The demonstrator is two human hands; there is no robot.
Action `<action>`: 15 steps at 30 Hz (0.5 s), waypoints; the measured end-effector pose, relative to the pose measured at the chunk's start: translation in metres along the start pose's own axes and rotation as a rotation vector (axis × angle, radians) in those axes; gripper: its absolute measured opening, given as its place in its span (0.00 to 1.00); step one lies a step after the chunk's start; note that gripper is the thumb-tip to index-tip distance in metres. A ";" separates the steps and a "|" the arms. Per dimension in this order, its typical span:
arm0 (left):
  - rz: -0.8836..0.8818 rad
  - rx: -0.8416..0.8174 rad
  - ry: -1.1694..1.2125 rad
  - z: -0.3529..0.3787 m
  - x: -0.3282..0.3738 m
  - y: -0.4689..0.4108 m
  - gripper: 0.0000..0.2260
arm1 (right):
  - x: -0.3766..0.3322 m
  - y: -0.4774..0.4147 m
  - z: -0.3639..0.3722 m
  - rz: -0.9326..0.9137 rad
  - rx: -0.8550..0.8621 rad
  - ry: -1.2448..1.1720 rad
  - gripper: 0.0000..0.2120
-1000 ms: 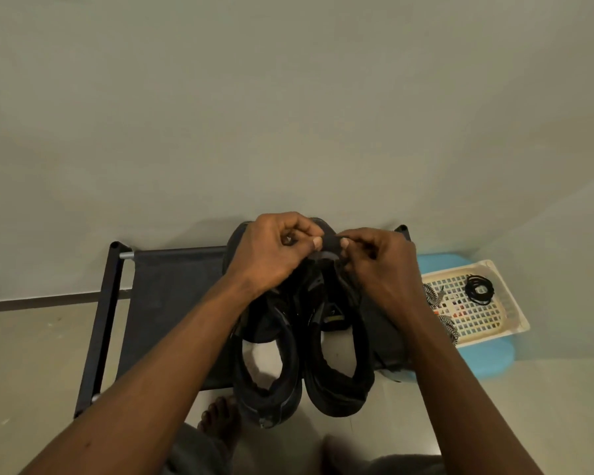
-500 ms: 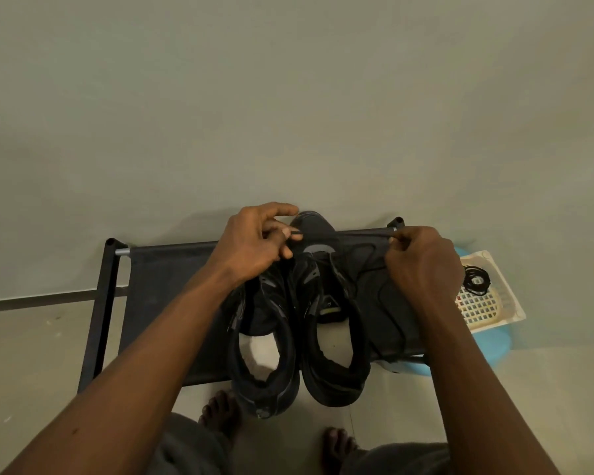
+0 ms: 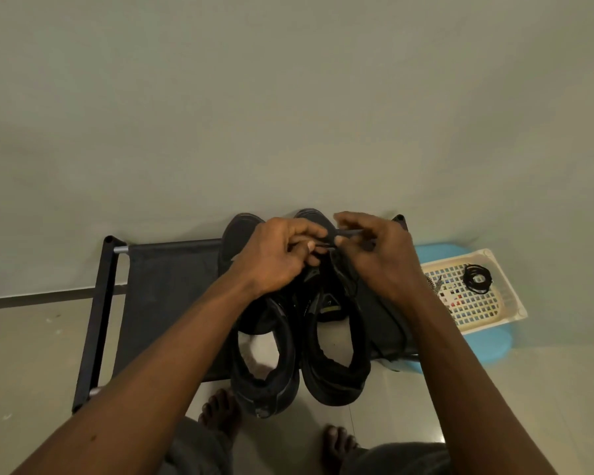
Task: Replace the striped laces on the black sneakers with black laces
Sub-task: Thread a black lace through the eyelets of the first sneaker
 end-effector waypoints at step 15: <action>-0.053 0.081 0.145 -0.006 0.004 0.003 0.09 | -0.011 0.005 0.005 -0.047 0.032 0.031 0.02</action>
Point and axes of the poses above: each hand's wrist, its own y-axis away from the middle knuckle, its own z-axis out of the palm, x = y × z, the point moved 8 cm from there along -y, towards the middle knuckle, and after that the axes turned 4 degrees about -x, right-handed, at the moved point
